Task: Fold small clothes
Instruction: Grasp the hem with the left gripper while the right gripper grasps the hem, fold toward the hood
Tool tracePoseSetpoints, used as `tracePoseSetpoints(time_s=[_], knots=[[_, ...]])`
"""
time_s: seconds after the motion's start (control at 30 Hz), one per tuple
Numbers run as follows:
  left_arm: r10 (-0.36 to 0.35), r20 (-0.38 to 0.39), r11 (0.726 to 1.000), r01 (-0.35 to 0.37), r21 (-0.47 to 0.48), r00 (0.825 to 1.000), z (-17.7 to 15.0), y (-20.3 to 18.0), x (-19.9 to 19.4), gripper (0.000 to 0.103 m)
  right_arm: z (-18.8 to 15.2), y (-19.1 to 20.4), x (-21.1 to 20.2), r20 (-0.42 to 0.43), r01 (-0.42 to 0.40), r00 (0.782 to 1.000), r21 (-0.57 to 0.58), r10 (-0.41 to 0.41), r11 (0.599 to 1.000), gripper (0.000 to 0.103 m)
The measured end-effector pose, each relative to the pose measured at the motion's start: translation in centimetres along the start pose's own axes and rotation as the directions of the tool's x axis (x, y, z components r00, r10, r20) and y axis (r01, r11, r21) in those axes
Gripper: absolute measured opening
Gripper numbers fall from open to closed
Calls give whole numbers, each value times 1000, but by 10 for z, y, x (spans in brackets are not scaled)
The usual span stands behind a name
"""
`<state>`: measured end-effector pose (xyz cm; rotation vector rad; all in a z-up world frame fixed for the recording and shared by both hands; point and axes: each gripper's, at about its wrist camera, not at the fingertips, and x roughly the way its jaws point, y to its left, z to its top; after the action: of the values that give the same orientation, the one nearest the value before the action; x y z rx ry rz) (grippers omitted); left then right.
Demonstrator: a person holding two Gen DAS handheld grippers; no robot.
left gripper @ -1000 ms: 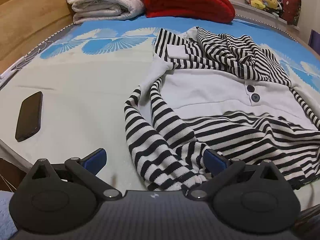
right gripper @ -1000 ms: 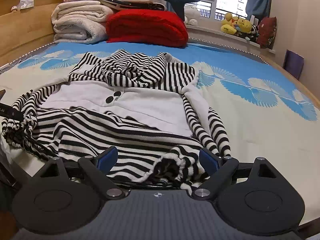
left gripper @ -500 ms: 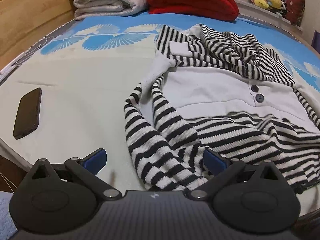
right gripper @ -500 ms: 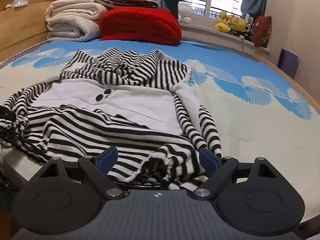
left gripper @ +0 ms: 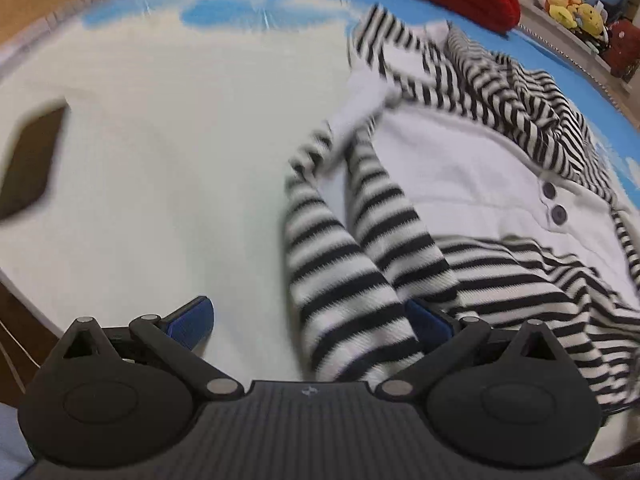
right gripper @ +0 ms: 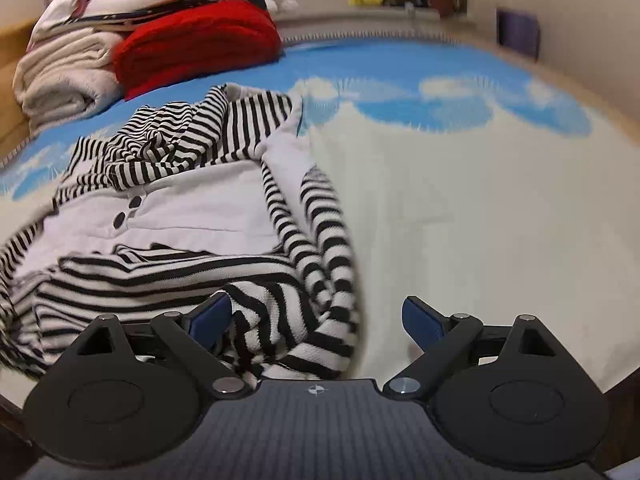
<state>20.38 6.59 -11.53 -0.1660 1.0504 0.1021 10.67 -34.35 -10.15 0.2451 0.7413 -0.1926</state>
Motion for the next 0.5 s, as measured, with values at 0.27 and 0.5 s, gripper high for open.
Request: tracePoseSetpoints(time_s=[0.27, 0.5], knots=[[-176, 27, 980, 172, 95, 984, -6, -16, -24, 12, 5, 4, 26, -127, -85, 987, 108, 98, 991, 14], [-243, 68, 966, 235, 106, 968, -20, 10, -77, 7, 5, -12, -30, -65, -131, 988, 103, 138, 986, 8]])
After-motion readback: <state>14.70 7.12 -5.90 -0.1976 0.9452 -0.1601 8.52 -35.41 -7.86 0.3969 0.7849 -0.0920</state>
